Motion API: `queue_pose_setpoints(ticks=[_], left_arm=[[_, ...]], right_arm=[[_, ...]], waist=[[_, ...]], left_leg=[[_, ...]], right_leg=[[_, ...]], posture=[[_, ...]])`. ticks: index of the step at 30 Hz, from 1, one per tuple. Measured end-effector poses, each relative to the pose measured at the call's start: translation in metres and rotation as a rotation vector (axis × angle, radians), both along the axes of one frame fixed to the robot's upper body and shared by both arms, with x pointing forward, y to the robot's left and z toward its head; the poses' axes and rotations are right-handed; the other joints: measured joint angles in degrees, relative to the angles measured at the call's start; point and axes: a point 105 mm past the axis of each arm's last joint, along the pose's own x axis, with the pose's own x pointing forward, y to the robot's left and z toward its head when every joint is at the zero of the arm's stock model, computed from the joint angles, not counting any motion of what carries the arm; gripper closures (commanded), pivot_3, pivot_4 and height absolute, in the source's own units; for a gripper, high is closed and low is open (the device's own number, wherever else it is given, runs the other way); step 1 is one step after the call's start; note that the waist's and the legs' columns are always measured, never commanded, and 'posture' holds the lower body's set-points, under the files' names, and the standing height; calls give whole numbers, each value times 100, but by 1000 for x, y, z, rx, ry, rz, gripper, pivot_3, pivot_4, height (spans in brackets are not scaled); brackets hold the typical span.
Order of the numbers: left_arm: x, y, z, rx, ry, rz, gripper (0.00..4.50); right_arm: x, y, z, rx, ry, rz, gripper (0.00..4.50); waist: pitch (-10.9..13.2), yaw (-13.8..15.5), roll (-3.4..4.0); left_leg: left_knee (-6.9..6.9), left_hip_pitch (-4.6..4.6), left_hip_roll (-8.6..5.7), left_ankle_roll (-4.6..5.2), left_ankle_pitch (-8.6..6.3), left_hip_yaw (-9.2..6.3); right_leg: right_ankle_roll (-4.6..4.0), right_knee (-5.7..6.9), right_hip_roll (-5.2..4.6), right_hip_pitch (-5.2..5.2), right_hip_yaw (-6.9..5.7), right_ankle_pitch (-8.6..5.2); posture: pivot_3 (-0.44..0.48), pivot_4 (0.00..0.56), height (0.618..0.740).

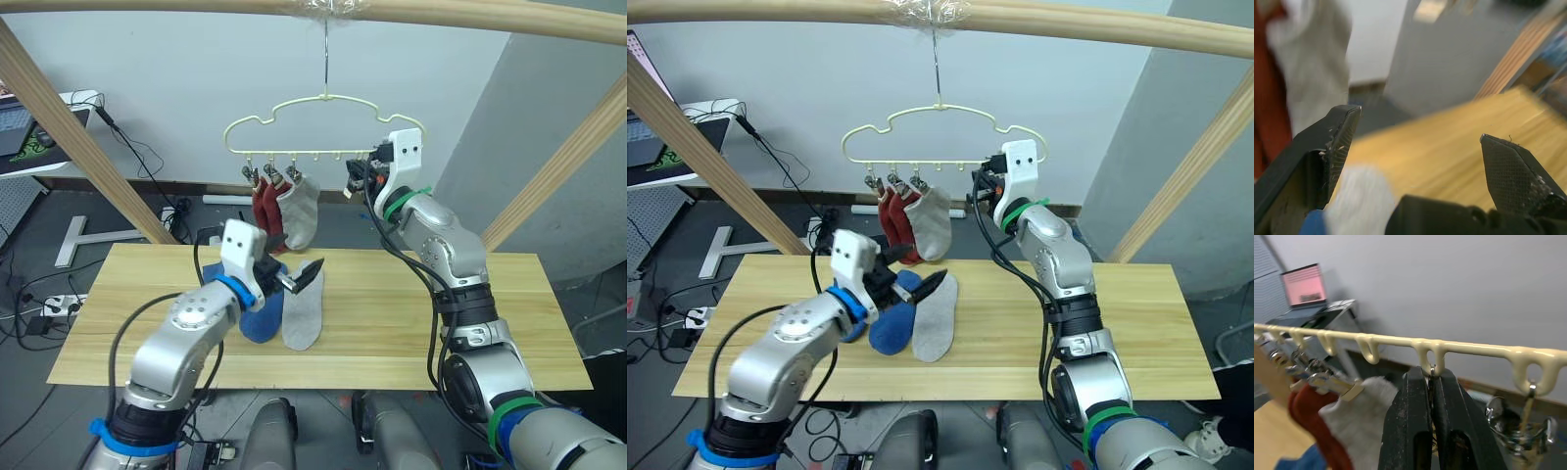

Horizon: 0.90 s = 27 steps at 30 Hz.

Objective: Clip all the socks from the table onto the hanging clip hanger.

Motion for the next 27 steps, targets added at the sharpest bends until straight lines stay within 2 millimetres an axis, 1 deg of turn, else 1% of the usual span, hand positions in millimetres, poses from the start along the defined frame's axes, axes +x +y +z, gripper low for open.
queue_pose_setpoints(ticks=[2, 4, 5, 6, 7, 12, 15, 16, 18, 22, 24, 27], left_arm=[[7, 4, -32, 13, 61, 48, 0], [12, 0, -65, 25, 129, 70, 0], [13, -3, -78, 33, 160, 71, 0], [14, -8, -86, 40, 176, 68, 0], [18, -12, -90, 45, 176, 62, 0], [38, -25, -89, 59, 130, 63, 0], [42, -23, -101, 100, 151, 76, 0], [42, -22, -105, 112, 166, 70, 175], [40, -24, -106, 125, 171, 41, 603], [38, -22, -109, 150, 180, 22, 1772], [37, -21, -109, 151, 181, 21, 2447], [30, -19, -111, 145, 184, 11, 3332]], right_arm=[[-3, -4, 1, -14, 8, -2, 4493], [-5, -7, 2, -25, 14, -7, 4493], [-6, -8, 2, -26, 16, -8, 4493], [-7, -9, 1, -27, 21, -10, 4493], [-8, -9, 0, -27, 25, -10, 4493], [-12, -10, 1, -27, 34, -20, 4493], [-15, -11, 2, -26, 34, -32, 4493], [-16, -11, 2, -25, 34, -33, 4498], [-17, -13, 1, -24, 39, -37, 4500], [-18, -14, 1, -26, 40, -41, 4500], [-18, -14, 1, -28, 40, -41, 4500], [-19, -15, 1, -33, 38, -41, 4500]], waist=[[3, -3, 4], [4, -11, 5], [4, -14, 5], [4, -17, 5], [4, -18, 5], [4, -33, 5], [4, -50, 5], [4, -62, 5], [3, -90, 4], [3, -109, 4], [2, -113, 3], [1, -126, 3]], left_leg=[[1, 1, 0, 1, 0, 2], [4, 0, -1, 1, 1, 3], [4, -1, -1, 1, 1, 3], [5, -2, -1, 1, 1, 4], [6, -4, -1, 1, 1, 3], [9, -2, -2, 1, 0, 6], [9, -3, -2, 1, 0, 6], [8, -3, -2, 2, 0, 6], [8, -2, -1, 2, 0, 4], [10, 2, -1, 2, 0, 5], [13, 2, -1, 1, 0, 6], [14, 2, 1, 2, 0, 7]], right_leg=[[0, 4, 0, -1, 1, 0], [0, 1, 0, 0, 0, 0], [0, 2, 0, 0, 0, 0], [1, 1, 0, -1, 0, 0], [1, 1, 0, -1, 0, 0], [3, 2, 0, 2, 2, 1], [4, 0, 0, 2, 2, 1], [5, 0, 0, 1, 1, 1], [5, 1, 0, 3, 0, 1], [6, 4, -1, 8, 0, 2], [8, 4, -1, 9, 0, 2], [8, 4, -3, 9, 0, 3]], posture=[[-32, 273, 740], [-41, 275, 740], [-41, 275, 740], [-48, 275, 740], [-48, 275, 740], [-81, 274, 740], [-88, 270, 740], [-88, 270, 740], [-90, 266, 740], [-89, 265, 740], [-83, 260, 740], [-79, 257, 740]])
